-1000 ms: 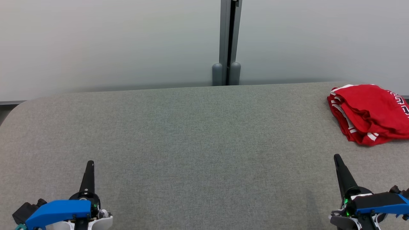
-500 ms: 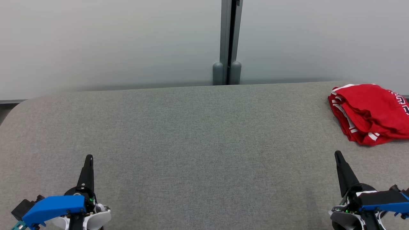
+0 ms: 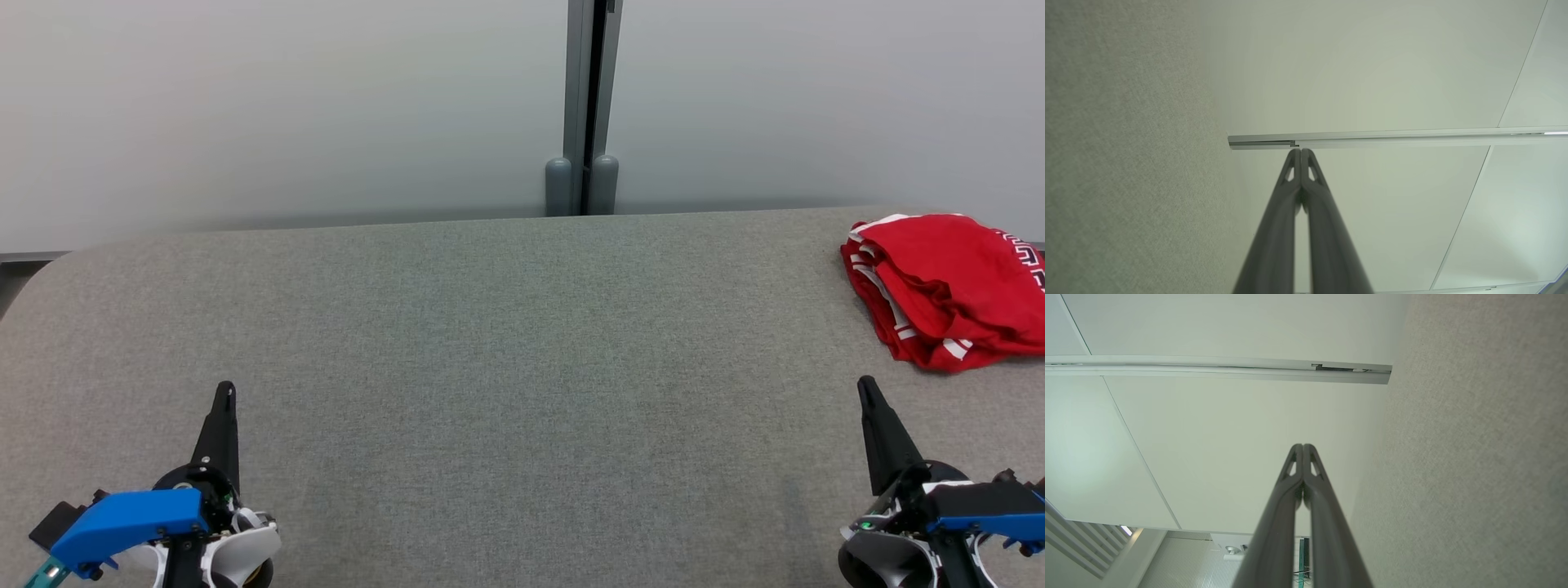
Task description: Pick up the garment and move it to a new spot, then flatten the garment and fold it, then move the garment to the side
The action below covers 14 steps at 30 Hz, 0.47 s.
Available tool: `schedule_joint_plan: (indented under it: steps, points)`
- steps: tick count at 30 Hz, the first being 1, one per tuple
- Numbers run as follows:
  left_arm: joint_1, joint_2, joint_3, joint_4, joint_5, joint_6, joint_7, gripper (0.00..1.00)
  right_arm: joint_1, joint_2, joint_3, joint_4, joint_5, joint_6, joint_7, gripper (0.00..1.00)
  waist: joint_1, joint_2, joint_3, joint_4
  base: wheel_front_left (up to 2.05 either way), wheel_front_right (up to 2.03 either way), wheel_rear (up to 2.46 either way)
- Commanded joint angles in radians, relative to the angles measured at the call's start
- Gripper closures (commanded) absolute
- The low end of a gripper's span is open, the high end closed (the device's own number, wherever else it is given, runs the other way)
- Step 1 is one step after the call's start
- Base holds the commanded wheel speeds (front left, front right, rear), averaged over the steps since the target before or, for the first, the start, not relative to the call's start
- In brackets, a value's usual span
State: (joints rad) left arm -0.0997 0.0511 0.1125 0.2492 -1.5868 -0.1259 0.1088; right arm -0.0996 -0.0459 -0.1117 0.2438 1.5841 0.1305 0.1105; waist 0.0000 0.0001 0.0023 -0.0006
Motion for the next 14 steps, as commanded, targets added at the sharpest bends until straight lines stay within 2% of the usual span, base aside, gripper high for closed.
schedule_joint_plan:
  steps: [1, 14]
  points:
    - [-0.013, -0.001, 0.003, -0.006, -0.014, -0.009, 0.006, 1.00, -0.014, -0.008, -0.004, 0.001, 0.017, 0.000, 0.003, 1.00, 0.0000, -0.0001, 0.000, 0.000, 0.00, 0.00, 0.00]
    - [-0.016, -0.002, 0.004, -0.006, -0.027, -0.009, 0.010, 1.00, -0.016, -0.008, -0.004, 0.002, 0.030, 0.000, 0.005, 1.00, 0.0000, -0.0001, 0.001, 0.001, 0.00, 0.00, 0.00]
